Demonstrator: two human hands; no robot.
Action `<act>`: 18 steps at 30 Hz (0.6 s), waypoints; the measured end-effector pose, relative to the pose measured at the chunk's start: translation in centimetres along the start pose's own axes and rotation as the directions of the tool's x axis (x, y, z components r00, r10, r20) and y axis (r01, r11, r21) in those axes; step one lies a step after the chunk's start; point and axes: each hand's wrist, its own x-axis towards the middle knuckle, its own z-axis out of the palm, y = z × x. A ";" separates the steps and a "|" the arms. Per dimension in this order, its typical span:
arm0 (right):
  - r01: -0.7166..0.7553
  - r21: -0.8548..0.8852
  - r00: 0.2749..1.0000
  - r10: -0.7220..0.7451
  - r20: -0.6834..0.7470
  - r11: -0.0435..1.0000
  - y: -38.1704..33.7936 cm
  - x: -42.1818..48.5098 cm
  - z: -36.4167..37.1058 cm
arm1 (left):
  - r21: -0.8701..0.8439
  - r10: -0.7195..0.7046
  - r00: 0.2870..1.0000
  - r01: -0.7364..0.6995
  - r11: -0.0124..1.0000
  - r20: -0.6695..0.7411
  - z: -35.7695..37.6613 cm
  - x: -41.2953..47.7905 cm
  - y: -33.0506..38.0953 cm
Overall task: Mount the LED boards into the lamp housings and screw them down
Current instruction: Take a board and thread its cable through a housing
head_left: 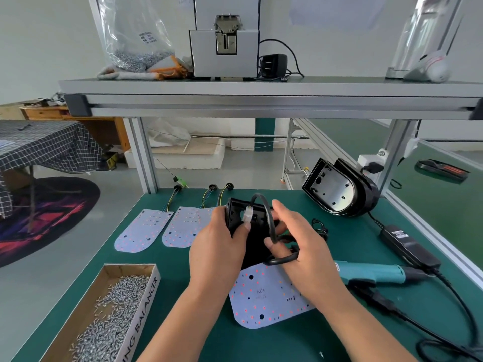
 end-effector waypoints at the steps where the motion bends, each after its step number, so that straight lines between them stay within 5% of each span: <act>1: 0.001 0.034 1.000 -0.001 0.005 0.999 0.1 0.1 0.0 | 0.041 0.031 1.000 -0.031 0.999 -0.003 0.0 0.0 0.0; 8: -0.041 0.300 0.999 0.042 0.003 0.953 -0.2 0.7 0.0 | 0.287 0.231 0.972 -0.232 0.929 0.038 0.0 -0.8 0.9; 13: -0.037 0.345 0.967 0.121 -0.226 0.938 -0.4 0.8 -0.4 | 0.179 0.231 0.968 -0.246 0.952 0.103 -0.2 -0.9 0.9; 18: -0.047 0.263 0.918 0.146 -0.368 0.964 -0.1 0.0 0.6 | 0.043 0.102 0.973 -0.113 0.993 0.207 -0.6 -0.4 0.5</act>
